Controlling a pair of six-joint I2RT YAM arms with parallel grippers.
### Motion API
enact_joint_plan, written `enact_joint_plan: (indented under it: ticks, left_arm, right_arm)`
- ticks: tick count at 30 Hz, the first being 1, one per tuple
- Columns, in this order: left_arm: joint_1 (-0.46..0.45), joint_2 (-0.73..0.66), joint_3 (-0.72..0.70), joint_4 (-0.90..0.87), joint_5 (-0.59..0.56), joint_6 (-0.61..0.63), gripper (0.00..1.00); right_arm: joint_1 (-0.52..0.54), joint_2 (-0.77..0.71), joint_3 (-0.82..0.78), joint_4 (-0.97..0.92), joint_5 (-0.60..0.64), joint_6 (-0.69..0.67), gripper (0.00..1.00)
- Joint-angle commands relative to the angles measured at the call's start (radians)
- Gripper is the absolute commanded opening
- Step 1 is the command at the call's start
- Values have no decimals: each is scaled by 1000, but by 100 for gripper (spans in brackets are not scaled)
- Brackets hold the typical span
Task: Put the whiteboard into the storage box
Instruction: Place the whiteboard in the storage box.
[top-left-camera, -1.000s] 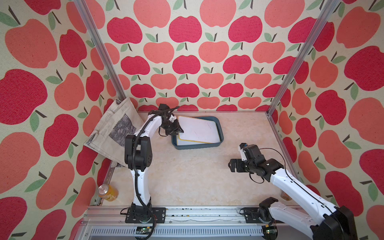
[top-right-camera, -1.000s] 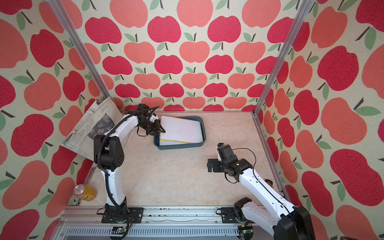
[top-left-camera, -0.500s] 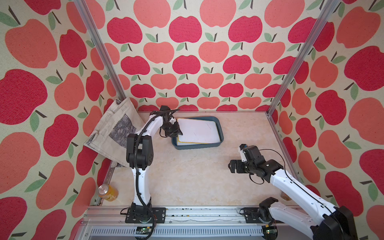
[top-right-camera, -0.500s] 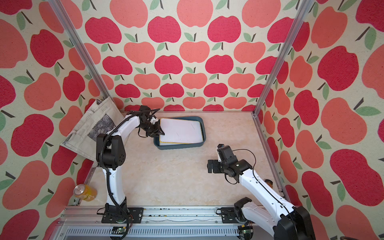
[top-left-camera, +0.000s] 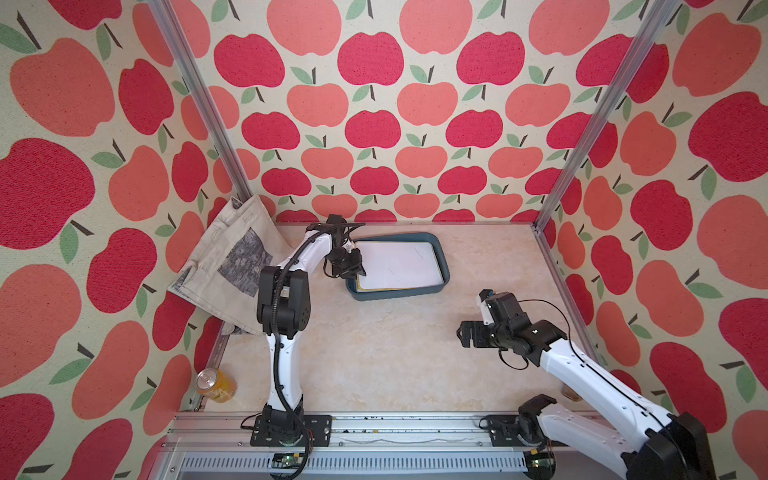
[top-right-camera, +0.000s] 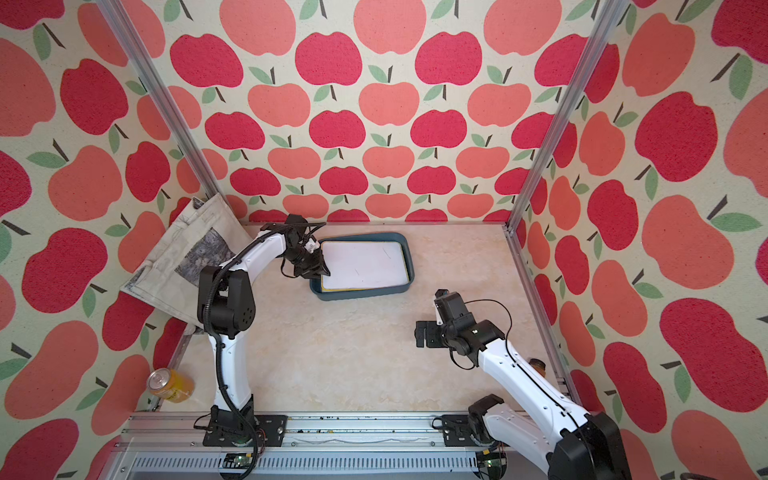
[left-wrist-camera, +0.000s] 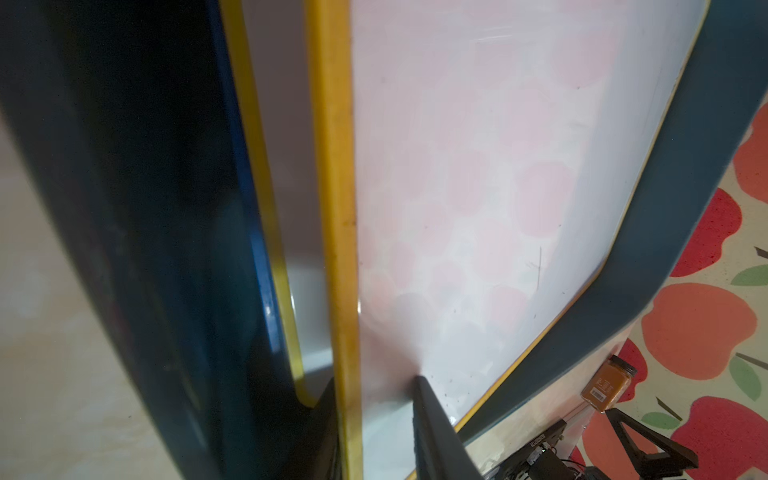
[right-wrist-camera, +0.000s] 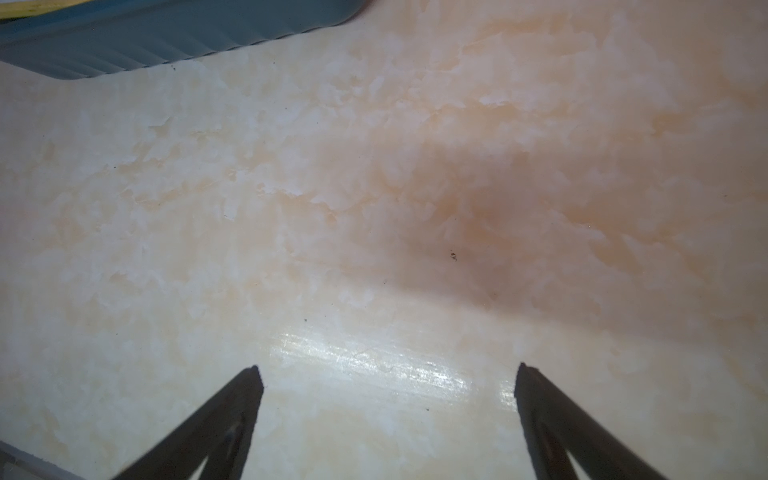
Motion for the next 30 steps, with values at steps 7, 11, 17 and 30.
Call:
enact_joint_plan:
  ticks: [7,11,17,30]
  left_arm:
    - [-19,26,-13,-29,-35,42,30]
    - [-22,37,-20,-24,-39,40,30]
    - [-23,55,-26,-34,-101,44,30]
    - [-35,70,-40,-36,-176,48,29]
  right_arm:
    - [8,-12,-15,22,-24,19,99]
    - [8,-12,-15,24,-28,23,99]
    - [8,-19,-21,20,-27,28,99]
    - [8,-13,-24,27,-29,34,99]
